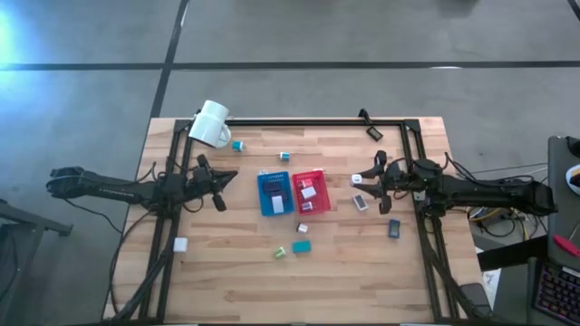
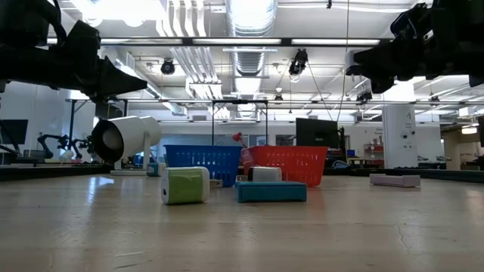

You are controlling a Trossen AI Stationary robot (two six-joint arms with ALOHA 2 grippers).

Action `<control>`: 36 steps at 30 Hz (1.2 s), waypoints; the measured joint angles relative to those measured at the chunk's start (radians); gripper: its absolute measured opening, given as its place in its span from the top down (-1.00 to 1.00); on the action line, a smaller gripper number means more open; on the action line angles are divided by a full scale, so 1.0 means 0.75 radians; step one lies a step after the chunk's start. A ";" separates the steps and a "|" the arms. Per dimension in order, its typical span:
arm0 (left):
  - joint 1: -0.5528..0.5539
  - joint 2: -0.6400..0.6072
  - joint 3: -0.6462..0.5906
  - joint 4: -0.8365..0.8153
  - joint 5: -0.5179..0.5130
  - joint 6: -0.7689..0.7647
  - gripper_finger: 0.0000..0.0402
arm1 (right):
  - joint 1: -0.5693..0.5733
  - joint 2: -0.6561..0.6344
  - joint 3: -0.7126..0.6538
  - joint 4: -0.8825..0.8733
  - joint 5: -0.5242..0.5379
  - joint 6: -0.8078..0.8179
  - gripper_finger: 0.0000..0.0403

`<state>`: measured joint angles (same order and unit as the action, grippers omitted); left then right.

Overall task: Pick & Place Office items
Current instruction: Put the bottom black charger adapter into the red bin

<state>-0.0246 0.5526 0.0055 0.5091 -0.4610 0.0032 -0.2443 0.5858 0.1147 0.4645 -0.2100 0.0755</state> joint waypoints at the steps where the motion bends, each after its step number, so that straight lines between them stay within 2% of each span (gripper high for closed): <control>1: 0.000 0.000 0.000 0.000 0.000 0.000 0.95 | 0.000 0.017 0.006 -0.001 0.000 0.000 0.37; 7: 0.000 0.001 0.000 0.002 -0.006 0.000 0.95 | 0.000 0.161 0.018 0.073 0.001 0.002 0.37; 16: 0.000 0.001 0.000 0.004 -0.015 0.023 0.95 | 0.003 0.447 0.022 0.362 0.003 0.005 0.37; 21: 0.000 0.001 0.000 0.005 -0.015 0.021 0.95 | 0.018 0.624 0.096 0.366 0.004 0.030 0.37; 26: 0.000 0.001 0.000 0.009 -0.015 0.022 0.95 | 0.081 0.794 0.178 0.365 0.000 -0.051 0.37; 36: 0.001 0.001 0.000 -0.001 -0.015 0.013 0.95 | 0.143 1.122 0.440 0.301 0.002 -0.040 0.37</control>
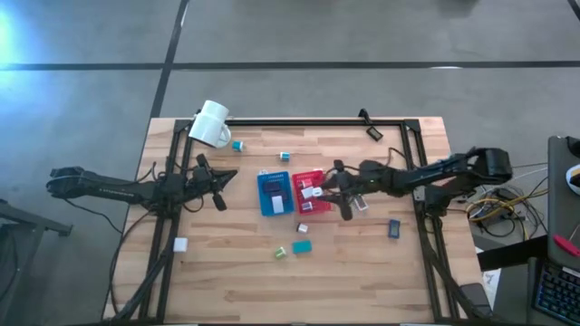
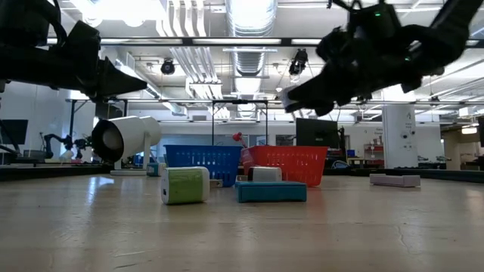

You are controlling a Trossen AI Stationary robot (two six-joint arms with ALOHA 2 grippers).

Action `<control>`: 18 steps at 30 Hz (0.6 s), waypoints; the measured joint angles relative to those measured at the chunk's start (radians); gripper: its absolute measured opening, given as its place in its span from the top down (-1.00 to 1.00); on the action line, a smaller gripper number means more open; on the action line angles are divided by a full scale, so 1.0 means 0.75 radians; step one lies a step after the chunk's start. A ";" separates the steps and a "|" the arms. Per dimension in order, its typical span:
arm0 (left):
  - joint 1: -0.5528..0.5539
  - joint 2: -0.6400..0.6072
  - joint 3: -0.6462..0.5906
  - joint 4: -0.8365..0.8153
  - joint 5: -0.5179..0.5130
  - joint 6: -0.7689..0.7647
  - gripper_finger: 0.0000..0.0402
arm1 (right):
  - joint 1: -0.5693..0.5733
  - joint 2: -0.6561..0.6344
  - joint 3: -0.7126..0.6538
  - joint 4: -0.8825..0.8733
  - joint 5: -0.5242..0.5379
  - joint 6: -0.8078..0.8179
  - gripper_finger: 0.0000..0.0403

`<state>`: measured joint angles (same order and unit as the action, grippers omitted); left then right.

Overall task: Pick & Place Office items
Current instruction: Put the bottom black charger adapter into the red bin

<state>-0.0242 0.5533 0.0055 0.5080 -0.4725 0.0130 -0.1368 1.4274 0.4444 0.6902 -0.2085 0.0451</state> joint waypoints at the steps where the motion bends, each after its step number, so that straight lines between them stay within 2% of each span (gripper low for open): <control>1: 0.000 0.000 0.000 -0.001 0.000 -0.008 0.95 | 0.001 0.031 0.039 -0.040 0.000 0.000 0.37; 4: 0.000 0.000 0.000 -0.001 0.000 -0.023 0.95 | 0.008 0.113 0.154 -0.213 0.036 -0.006 0.37; 9: 0.000 0.000 0.000 -0.002 0.000 -0.023 0.95 | 0.049 0.221 0.270 -0.449 0.266 -0.080 0.37; 18: 0.001 0.000 0.000 -0.016 -0.001 -0.021 0.95 | 0.095 0.284 0.317 -0.465 0.282 -0.096 0.37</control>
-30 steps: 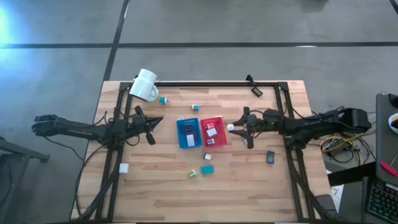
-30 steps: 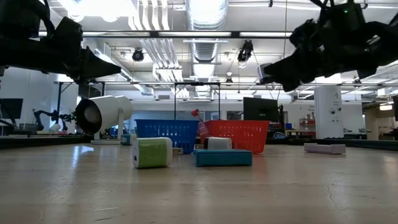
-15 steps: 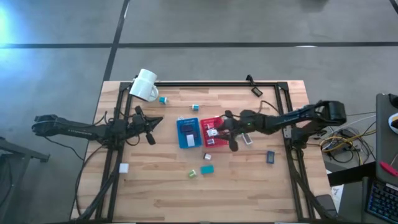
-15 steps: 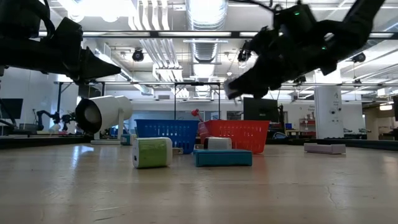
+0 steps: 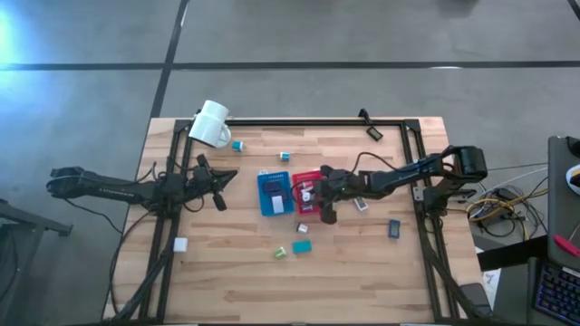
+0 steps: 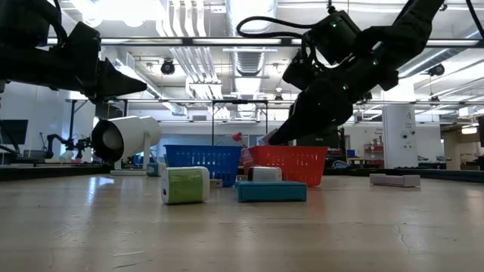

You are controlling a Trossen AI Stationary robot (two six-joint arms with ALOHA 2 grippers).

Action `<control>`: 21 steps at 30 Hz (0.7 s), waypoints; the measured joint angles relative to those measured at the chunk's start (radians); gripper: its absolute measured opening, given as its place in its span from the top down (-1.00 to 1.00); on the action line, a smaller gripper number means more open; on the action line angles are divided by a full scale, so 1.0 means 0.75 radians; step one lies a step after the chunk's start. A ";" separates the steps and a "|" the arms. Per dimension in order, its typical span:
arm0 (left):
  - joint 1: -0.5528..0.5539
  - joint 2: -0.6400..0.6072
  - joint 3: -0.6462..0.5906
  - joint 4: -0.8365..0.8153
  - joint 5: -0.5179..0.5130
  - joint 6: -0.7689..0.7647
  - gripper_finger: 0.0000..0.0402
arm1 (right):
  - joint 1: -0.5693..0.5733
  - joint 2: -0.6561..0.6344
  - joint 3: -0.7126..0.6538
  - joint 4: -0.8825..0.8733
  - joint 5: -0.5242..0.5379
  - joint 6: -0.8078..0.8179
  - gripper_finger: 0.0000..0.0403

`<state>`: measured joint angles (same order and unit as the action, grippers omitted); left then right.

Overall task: Pick & Place Office items
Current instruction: Put the bottom black charger adapter into the red bin

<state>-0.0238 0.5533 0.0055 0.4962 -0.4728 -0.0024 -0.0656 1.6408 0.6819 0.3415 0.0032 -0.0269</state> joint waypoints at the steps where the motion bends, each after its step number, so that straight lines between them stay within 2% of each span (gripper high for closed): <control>1: 0.000 0.000 0.000 0.000 0.000 0.003 0.95 | 0.002 0.000 0.000 -0.001 0.001 0.000 0.37; 9: 0.000 0.000 0.000 0.000 -0.001 -0.003 0.95 | 0.004 -0.002 -0.002 -0.051 -0.001 -0.008 0.34; 17: 0.000 0.000 0.000 0.000 -0.001 -0.003 0.95 | 0.004 -0.010 -0.002 -0.052 -0.003 -0.015 -0.02; 21: 0.000 0.000 0.000 -0.007 0.000 -0.008 0.95 | 0.004 -0.059 -0.004 -0.057 -0.003 -0.014 -0.14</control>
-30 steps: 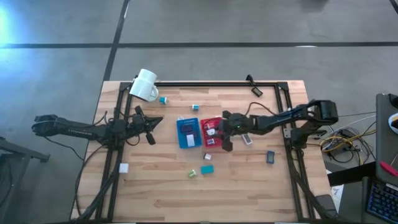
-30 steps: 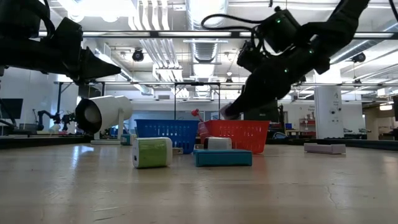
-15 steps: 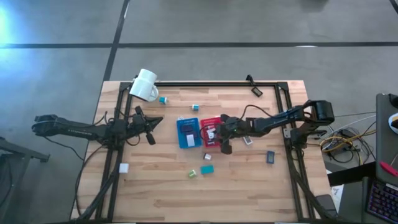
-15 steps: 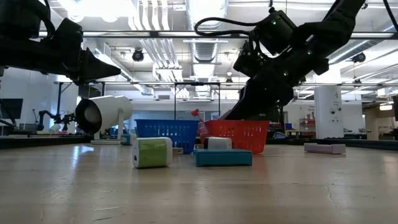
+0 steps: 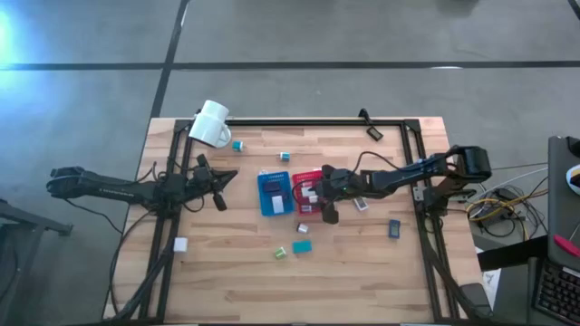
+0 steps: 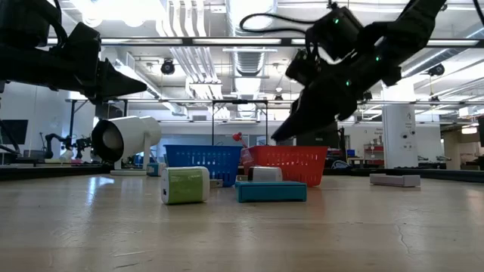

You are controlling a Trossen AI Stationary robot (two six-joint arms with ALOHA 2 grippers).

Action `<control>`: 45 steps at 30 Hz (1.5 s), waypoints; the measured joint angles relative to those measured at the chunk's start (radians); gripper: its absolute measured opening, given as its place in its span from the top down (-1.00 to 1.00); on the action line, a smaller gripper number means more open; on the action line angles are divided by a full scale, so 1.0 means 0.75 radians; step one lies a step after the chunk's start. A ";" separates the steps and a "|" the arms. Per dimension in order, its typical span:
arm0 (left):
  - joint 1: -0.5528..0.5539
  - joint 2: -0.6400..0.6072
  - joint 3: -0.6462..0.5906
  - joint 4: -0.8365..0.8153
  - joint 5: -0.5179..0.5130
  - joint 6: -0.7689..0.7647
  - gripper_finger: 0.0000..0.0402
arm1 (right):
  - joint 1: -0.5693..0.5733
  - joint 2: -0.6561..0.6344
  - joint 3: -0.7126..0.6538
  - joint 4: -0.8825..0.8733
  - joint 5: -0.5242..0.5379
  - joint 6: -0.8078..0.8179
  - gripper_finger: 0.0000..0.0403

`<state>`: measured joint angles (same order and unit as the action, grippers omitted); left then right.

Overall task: Pick & Place Office items
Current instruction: Put the bottom black charger adapter into the red bin, then put the white digital clock into the blue bin

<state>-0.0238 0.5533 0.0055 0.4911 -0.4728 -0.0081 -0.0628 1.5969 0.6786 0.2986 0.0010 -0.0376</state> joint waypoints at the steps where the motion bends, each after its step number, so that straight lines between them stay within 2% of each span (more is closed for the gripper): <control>1: 0.000 0.000 0.000 -0.004 0.000 -0.006 0.95 | 0.002 -0.021 -0.002 -0.001 0.000 -0.001 -0.15; 7: -0.001 0.000 0.000 -0.013 0.000 -0.031 0.95 | 0.064 -0.291 -0.116 0.063 0.000 -0.010 -0.06; 14: -0.001 0.000 0.000 -0.020 0.000 -0.036 0.95 | 0.186 -0.838 -0.398 0.321 -0.002 -0.062 0.16; 22: -0.001 0.000 0.000 -0.019 0.000 -0.040 0.95 | 0.200 -1.497 -0.691 0.302 -0.015 -0.025 0.56; 26: -0.001 0.000 0.000 -0.018 0.000 -0.040 0.95 | 0.200 -1.705 -0.731 0.170 -0.016 -0.024 0.80; 29: -0.001 0.000 0.000 -0.018 0.000 -0.040 0.95 | 0.200 -1.800 -0.723 0.042 -0.012 -0.037 0.93; 35: 0.000 0.000 0.000 -0.018 0.000 -0.044 0.95 | 0.199 -1.897 -0.724 -0.046 -0.035 -0.030 0.95; 45: 0.000 -0.001 0.000 0.002 -0.001 -0.029 0.95 | 0.196 -1.875 -0.811 -0.034 0.005 -0.012 0.96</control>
<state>-0.0238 0.5529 0.0055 0.4928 -0.4732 -0.0295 0.0840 0.1906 0.0704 0.2730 0.0048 -0.0464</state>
